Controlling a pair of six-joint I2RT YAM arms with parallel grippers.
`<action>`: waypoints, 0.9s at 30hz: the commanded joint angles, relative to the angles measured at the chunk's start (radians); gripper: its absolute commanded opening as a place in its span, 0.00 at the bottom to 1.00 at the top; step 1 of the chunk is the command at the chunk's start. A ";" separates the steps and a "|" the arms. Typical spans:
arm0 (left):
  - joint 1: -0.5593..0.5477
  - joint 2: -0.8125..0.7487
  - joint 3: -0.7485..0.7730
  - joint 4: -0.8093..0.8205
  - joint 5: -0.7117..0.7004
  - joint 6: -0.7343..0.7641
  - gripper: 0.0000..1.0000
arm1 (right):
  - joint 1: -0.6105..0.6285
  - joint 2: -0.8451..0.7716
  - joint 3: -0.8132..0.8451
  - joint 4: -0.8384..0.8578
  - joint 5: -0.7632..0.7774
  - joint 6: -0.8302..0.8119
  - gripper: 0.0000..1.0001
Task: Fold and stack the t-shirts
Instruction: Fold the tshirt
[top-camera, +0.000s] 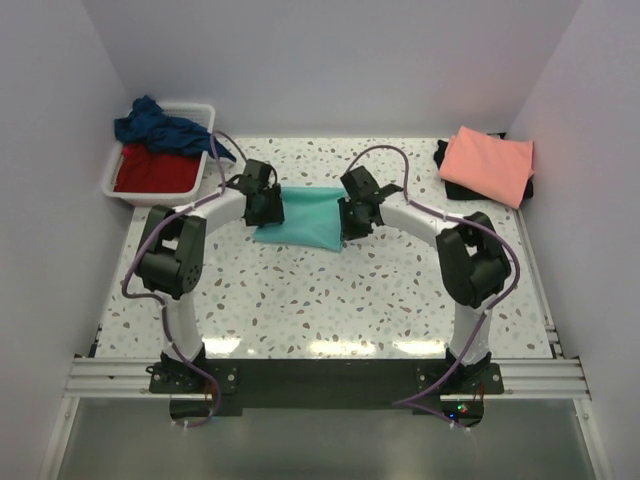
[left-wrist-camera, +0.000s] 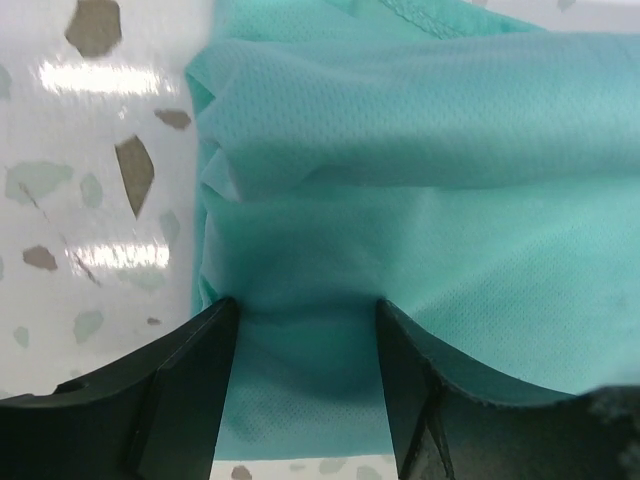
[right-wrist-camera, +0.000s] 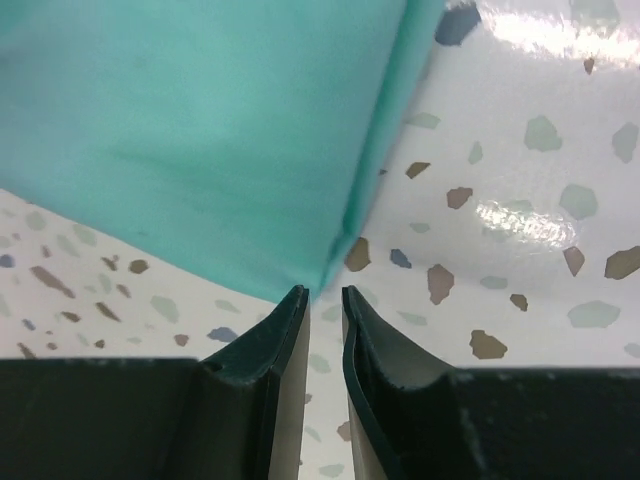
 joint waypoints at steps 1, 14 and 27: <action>-0.048 -0.030 -0.118 -0.079 0.029 0.021 0.62 | 0.035 -0.079 0.120 -0.040 0.055 -0.038 0.24; -0.076 -0.213 -0.042 -0.102 -0.043 0.006 0.64 | 0.070 0.035 0.215 -0.035 -0.033 -0.020 0.26; -0.074 -0.041 0.228 -0.085 -0.049 0.008 0.65 | 0.125 0.042 0.096 -0.035 -0.067 -0.001 0.26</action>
